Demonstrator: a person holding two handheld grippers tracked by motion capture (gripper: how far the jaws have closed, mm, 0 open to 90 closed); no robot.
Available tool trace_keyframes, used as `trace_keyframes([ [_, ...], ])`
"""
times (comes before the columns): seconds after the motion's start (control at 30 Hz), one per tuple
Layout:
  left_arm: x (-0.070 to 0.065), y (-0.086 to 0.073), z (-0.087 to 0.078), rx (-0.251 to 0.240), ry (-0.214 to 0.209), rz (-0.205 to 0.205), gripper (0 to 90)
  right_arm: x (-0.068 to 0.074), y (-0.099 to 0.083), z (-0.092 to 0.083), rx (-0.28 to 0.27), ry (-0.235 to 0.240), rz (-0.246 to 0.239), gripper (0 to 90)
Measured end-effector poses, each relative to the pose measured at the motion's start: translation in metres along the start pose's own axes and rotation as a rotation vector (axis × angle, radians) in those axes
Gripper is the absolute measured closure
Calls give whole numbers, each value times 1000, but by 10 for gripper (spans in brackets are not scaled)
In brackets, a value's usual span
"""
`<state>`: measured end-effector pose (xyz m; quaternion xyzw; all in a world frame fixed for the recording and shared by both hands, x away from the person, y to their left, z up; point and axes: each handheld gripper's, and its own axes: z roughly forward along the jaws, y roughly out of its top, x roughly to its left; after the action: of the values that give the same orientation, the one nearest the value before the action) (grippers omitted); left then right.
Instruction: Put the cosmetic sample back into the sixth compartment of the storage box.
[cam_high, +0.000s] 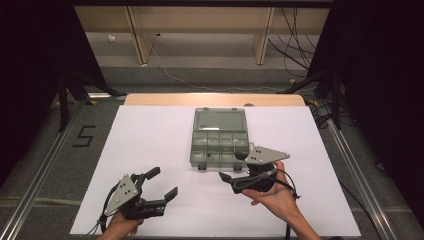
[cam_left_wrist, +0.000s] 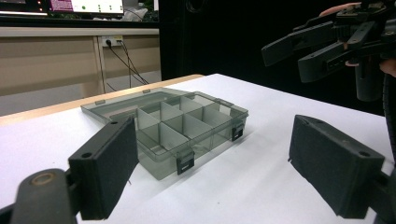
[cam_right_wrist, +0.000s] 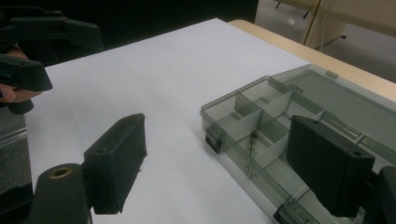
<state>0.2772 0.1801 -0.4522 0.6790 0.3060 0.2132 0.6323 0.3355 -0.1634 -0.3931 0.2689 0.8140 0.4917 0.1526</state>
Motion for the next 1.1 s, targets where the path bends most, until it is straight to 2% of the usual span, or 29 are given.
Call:
trace_keyframes([
  [0.1, 0, 0, 0, 1, 0, 0, 150, 0, -3, -3, 2, 0, 9, 207],
  [0.23, 0, 0, 0, 0, 1, 0, 150, 0, -10, -7, -28, -6, 18, 204],
  [0.3, 0, 0, 0, 0, 1, 0, 150, 1, -11, -8, -21, -4, 23, 202],
  [0.37, 0, 0, 0, -1, 1, 0, 150, 0, -15, -11, -47, -14, 21, 189],
  [0.4, 0, 0, 0, -1, 1, 0, 150, 1, -16, -12, -34, -6, 38, 189],
  [0.43, 0, 0, 0, 0, 1, 1, 150, 1, -18, -13, -49, -24, 28, 189],
  [0.5, 0, 0, 0, 0, 1, 1, 150, 1, -21, -16, -43, -20, 35, 182],
  [0.57, 0, 0, -1, 1, 2, 3, 150, 1, -25, -18, -64, -36, 45, 175],
  [0.63, 0, 0, 0, 0, 2, 1, 150, 1, -26, -20, -45, -22, 56, 174],
  [0.7, 0, 0, 0, 1, 1, 2, 150, -1, -31, -24, -67, -41, 50, 168],
  [0.9, 0, 0, 0, -1, 1, 0, 150, 0, -40, -28, -73, -33, 81, 164],
  [0.93, 0, 0, -1, 0, 1, 2, 150, -1, -44, -29, -99, -48, 72, 163],
  [1.1, 0, 0, 0, 0, 0, 0, 150, -1, -52, -35, -94, -54, 96, 163],
])
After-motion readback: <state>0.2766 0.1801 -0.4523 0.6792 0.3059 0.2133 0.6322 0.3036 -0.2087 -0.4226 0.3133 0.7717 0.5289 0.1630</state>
